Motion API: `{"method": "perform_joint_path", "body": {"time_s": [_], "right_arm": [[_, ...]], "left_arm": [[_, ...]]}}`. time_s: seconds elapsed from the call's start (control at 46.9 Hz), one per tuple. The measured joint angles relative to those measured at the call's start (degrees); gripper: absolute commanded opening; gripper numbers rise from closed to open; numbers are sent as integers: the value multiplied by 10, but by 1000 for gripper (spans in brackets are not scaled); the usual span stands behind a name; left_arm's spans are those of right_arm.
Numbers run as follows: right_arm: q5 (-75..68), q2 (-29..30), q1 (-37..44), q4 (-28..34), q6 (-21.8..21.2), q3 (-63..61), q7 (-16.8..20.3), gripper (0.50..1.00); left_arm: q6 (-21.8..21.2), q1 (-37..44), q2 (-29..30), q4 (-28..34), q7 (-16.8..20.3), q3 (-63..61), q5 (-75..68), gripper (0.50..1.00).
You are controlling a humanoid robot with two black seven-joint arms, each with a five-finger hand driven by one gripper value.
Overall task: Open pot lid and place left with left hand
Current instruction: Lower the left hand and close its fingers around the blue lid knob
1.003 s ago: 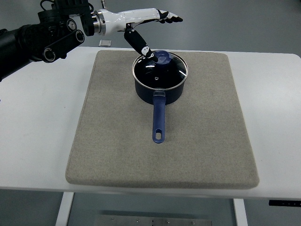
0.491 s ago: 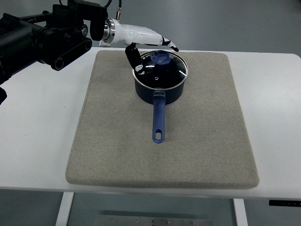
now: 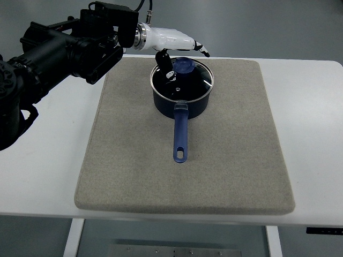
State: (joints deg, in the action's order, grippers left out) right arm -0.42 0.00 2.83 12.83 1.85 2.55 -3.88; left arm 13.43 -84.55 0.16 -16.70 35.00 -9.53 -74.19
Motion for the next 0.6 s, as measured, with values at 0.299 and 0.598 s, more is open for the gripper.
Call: {"method": "perform_joint_path", "body": {"time_s": [0.299, 0.598], "right_arm": [[0, 0, 0, 0, 0, 0, 0, 917], [0, 0, 0, 0, 0, 0, 0, 917]], "left_arm": [[-6, 0, -2, 0, 0, -27, 4, 894], [-6, 0, -2, 4, 0, -33, 4, 825]]}}
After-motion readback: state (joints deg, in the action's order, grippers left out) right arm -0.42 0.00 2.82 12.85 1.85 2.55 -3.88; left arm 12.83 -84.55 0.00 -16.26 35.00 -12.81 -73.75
